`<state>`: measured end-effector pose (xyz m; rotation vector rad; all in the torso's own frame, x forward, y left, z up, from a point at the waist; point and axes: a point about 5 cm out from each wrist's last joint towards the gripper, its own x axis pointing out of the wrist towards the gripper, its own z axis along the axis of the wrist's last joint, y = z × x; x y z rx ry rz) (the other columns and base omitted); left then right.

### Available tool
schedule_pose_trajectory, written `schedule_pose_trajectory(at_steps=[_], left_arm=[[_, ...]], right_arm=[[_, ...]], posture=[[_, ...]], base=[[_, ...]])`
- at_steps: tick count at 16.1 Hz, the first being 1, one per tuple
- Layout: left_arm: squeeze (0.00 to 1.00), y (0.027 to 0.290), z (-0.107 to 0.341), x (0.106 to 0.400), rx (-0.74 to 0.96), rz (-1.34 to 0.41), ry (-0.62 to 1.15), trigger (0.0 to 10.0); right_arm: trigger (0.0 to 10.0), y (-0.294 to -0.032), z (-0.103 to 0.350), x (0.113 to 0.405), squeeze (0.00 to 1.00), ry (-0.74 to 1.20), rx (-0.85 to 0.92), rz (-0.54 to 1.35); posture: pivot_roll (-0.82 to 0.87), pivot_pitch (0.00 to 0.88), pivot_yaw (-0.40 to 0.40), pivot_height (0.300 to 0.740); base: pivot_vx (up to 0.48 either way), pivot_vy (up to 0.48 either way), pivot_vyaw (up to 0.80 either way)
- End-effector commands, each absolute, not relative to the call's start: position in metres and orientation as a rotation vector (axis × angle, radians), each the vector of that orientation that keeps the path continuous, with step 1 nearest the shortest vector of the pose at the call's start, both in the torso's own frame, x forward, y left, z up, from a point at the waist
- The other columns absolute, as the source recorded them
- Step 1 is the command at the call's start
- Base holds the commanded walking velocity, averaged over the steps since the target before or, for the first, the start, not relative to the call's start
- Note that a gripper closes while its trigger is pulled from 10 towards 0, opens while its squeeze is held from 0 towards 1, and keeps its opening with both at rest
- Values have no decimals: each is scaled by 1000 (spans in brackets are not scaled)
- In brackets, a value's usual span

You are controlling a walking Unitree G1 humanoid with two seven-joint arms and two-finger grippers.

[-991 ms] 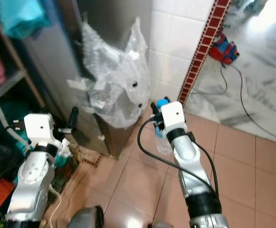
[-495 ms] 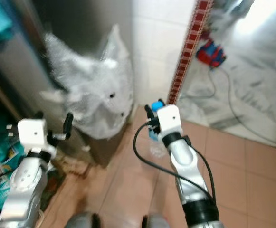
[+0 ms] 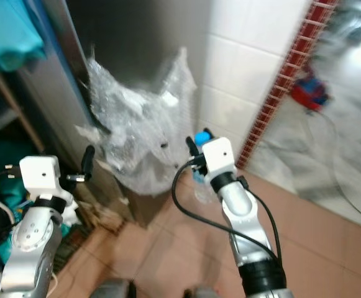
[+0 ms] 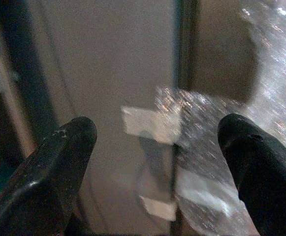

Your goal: Restocking fridge

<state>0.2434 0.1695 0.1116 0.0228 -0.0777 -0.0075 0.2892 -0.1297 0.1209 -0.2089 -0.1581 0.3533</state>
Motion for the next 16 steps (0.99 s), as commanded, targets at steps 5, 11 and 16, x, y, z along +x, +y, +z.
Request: schedule_pose_trajectory(at_steps=[5, 11, 16], left_arm=[[0, 159, 112, 244, 8, -43, -74, 10000], [0, 157, 112, 255, 5, -73, -61, 10000], [0, 149, 115, 263, -19, -160, -64, 10000]], right_arm=[[10000, -143, 122, 288, 0, -158, -213, 308], [10000, -145, 121, 287, 0, -154, -224, 296], [10000, -158, 120, 283, 0, -143, -247, 250]], posture=[[52, 72, -26, 740], [45, 76, -31, 740], [34, 93, -18, 740]], base=[[63, 73, 0], [0, 0, 0], [0, 0, 0]])
